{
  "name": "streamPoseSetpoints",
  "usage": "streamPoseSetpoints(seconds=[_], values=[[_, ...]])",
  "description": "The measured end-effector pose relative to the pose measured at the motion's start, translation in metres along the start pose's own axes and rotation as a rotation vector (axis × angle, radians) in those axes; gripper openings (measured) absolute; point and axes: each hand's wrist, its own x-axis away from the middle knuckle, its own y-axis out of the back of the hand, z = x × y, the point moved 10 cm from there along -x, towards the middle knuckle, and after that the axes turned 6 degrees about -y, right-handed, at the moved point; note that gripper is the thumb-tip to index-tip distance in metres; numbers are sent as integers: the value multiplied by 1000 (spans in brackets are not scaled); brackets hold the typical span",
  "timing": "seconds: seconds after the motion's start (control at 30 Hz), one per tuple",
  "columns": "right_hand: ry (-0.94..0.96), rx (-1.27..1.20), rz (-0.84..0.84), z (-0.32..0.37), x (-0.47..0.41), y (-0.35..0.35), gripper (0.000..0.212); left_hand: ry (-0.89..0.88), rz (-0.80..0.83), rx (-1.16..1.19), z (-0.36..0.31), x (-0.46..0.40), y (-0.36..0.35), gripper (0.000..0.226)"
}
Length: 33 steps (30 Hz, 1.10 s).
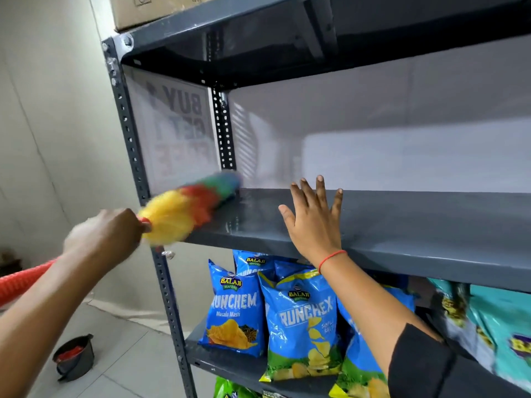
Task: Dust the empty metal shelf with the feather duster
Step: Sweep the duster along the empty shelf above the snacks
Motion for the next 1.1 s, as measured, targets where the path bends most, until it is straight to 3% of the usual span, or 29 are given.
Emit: streamPoseSetpoints(seconds=[0.17,0.33,0.5,0.63,0.83,0.93,1.0,1.1], values=[[-157,-96,-128,-27,-11,22,54,-604,103,105,-127,28,-15,28],[-88,-2,-204,-42,-1,51,56,-558,106,106,-146,-27,-21,34],[-135,136,-268,-89,13,86,54,-854,106,277,-238,-7,-38,27],[-221,241,-288,-140,25,119,55,-821,135,306,-278,-38,-39,34],[-456,338,-376,-234,51,176,53,-1122,127,437,-381,1,-35,30],[-563,349,-370,-263,62,191,51,-1054,167,434,-414,-13,-31,36],[-575,363,-373,-267,65,194,52,-1056,121,408,-433,-11,-23,40],[-531,383,-373,-263,63,192,55,-1239,155,451,-462,17,-19,39]])
